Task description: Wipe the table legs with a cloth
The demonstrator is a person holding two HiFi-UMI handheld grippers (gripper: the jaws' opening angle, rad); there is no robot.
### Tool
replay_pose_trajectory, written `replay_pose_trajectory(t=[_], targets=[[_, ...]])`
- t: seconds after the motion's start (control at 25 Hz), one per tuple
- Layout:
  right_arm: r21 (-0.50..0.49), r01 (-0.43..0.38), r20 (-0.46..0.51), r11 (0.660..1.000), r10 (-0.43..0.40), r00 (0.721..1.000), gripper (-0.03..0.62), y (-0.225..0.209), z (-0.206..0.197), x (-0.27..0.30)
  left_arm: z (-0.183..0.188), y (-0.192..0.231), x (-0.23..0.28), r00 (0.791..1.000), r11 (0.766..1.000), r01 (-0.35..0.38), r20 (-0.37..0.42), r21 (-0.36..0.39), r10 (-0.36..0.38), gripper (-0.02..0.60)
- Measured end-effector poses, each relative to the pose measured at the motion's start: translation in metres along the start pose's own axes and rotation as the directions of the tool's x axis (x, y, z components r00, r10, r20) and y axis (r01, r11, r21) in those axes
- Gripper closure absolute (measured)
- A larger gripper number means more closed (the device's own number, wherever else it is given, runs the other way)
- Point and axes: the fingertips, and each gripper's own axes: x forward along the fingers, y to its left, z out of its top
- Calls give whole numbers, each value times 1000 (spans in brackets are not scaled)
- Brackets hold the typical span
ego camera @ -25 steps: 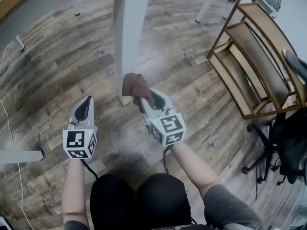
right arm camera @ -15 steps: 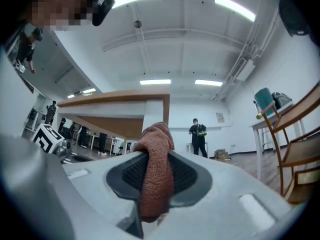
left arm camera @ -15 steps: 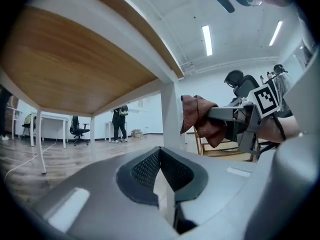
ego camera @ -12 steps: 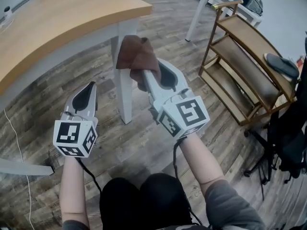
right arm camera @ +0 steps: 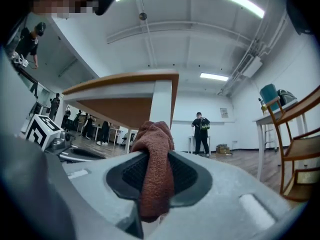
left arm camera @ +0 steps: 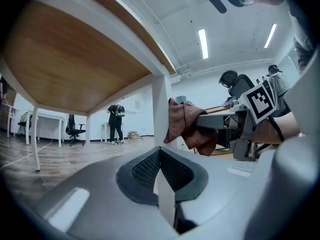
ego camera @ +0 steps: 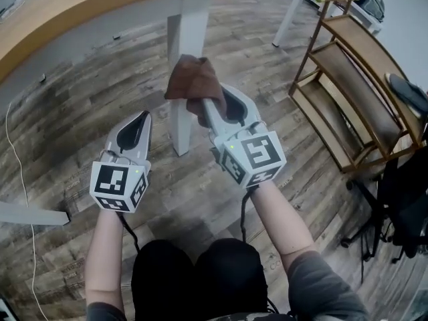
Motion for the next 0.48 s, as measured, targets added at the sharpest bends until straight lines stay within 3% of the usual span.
replay_pose_trajectory(t=[0.24, 0.48], targets=[[68, 30, -180, 997, -17, 983, 510, -2, -107, -13, -87, -8, -5, 996, 1000, -4, -86, -26, 2, 563], [168, 56, -356, 984, 8, 934, 510, 3, -206, -25, -171, -9, -17, 980, 998, -2, -201, -62, -11, 563]])
